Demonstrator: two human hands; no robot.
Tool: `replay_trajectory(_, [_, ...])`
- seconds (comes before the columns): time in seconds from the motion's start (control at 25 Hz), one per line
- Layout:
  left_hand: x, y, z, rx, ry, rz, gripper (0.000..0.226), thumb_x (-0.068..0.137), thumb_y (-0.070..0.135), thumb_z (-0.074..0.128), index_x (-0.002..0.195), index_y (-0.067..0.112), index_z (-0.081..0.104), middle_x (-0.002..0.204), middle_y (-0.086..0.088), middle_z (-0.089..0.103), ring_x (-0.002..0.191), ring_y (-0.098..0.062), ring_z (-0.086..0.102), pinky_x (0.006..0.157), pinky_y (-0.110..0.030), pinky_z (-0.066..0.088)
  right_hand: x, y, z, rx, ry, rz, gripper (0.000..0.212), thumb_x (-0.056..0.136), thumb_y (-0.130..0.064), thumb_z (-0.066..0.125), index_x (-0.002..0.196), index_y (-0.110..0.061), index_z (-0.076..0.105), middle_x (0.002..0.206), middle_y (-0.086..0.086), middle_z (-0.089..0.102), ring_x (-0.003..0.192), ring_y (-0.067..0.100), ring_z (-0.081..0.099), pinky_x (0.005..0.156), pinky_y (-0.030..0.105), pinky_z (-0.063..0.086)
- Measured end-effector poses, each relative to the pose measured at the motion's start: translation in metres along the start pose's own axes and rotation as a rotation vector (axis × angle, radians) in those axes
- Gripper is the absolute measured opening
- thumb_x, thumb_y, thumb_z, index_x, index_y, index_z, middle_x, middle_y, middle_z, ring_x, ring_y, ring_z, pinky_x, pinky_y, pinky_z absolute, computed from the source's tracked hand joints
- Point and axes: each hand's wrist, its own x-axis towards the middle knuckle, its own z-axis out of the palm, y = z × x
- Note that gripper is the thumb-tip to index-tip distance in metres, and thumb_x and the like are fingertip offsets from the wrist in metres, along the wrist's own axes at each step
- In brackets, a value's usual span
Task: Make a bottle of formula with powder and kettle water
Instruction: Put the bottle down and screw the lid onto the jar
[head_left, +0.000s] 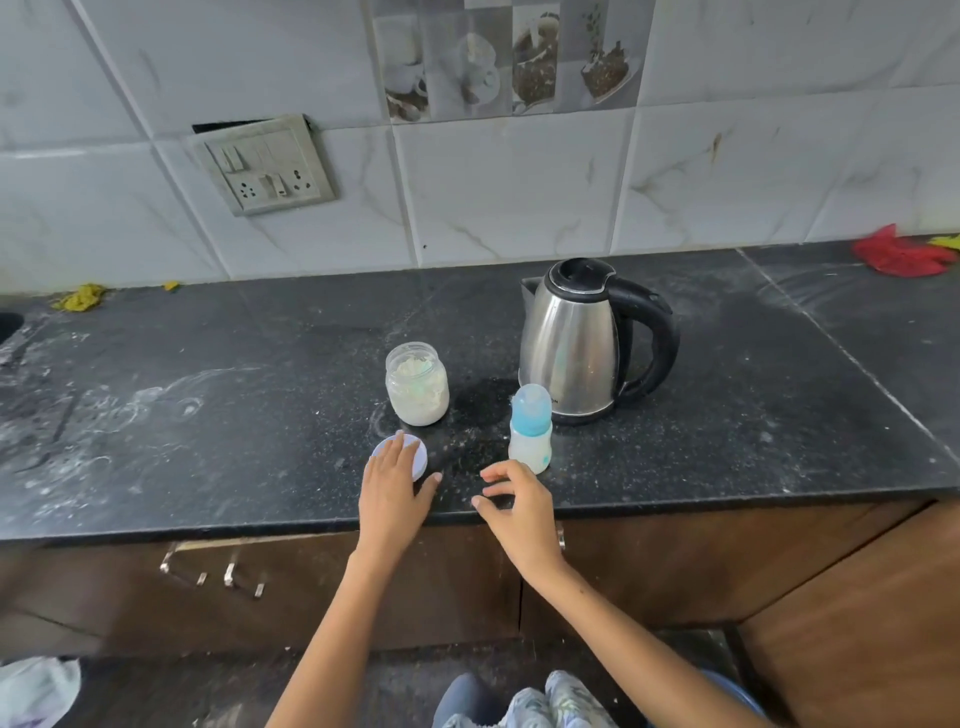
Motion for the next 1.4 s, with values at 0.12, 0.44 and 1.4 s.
replay_trajectory(0.12, [0.007,-0.019,-0.010,0.043,-0.049,-0.086,0.073,0.082,0.044,0.068,0.141,0.012,0.039,0.154,-0.012,0.032,0.142,-0.029,0.030,0.116,-0.043,0.024,0.009,-0.006,0.015,-0.019,-0.039,-0.006,0.024,0.083,-0.010,0.075,0.099,-0.022,0.061,0.107,-0.001,0.065,0.083,0.001,0.065,0.073,0.008,0.050])
replay_trajectory(0.44, [0.026,-0.033,-0.011,0.052,-0.086,-0.117,0.079,0.072,0.044,0.077,0.137,0.013,0.044,0.138,-0.009,0.051,0.124,-0.029,0.048,0.103,-0.038,0.036,0.037,-0.018,0.034,-0.010,-0.068,0.098,0.022,0.086,-0.012,0.073,0.103,-0.020,0.061,0.113,0.001,0.064,0.090,0.006,0.066,0.082,0.020,0.054])
replay_trajectory(1.4, [0.109,-0.015,-0.019,-0.644,0.044,-0.236,0.101,0.055,0.049,0.087,0.138,0.021,0.036,0.138,-0.001,0.051,0.128,-0.023,0.048,0.102,-0.042,0.045,0.148,-0.092,0.030,-0.221,-0.090,0.051,0.053,0.093,-0.040,0.058,0.142,-0.027,0.041,0.138,0.006,0.047,0.121,0.025,0.052,0.089,0.029,0.041])
